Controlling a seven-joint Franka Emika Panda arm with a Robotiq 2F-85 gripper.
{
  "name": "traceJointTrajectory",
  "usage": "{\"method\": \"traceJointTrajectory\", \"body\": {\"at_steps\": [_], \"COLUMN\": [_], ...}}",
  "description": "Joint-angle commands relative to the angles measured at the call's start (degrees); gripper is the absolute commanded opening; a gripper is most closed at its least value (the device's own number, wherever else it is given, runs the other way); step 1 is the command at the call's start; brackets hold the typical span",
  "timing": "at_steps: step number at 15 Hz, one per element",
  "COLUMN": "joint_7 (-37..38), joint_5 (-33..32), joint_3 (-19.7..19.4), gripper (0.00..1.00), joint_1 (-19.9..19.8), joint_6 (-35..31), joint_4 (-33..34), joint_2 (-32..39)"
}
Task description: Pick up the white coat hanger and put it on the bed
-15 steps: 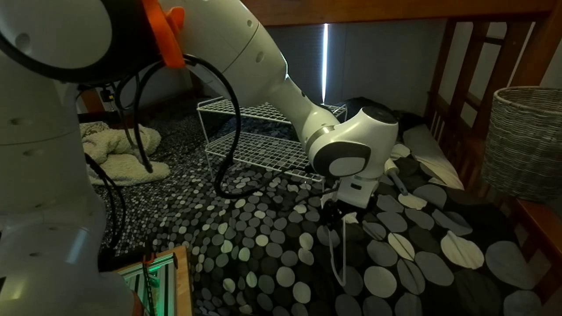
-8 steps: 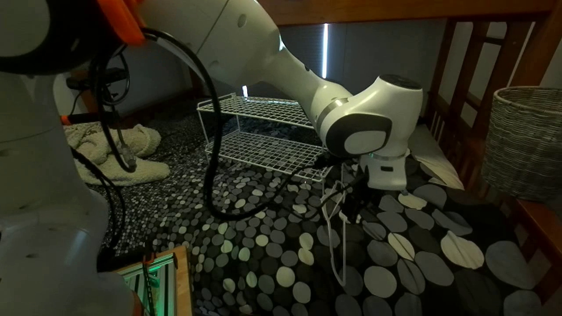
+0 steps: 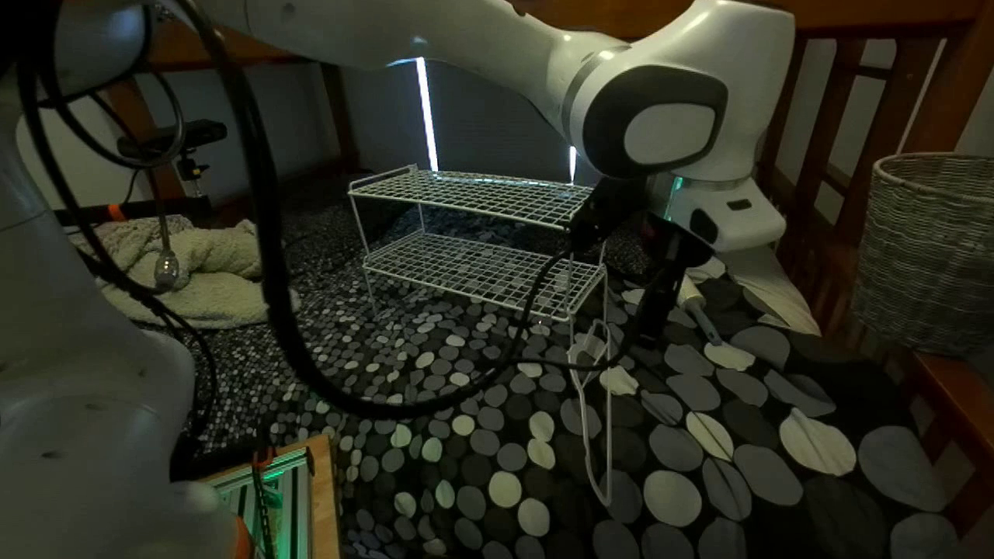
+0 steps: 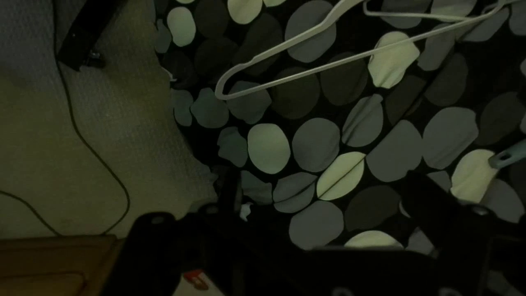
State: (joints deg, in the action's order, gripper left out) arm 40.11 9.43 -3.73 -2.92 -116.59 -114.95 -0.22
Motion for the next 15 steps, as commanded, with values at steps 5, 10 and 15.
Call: {"method": "traceJointTrajectory", "body": {"at_steps": [5,10,15], "joint_7": [-19.9,-24.4,-24.4], "joint_5": [-4.6,-3.8,-3.8], "joint_3": [0.8,1.2,1.2], "gripper": [1.00,1.00,1.00], "joint_1": [0.1,0.3,0.3], "joint_6": [5.3,4.0,4.0], "joint_4": [0.5,1.2,1.2], "joint_2": [-4.4,-4.1,-4.0]}}
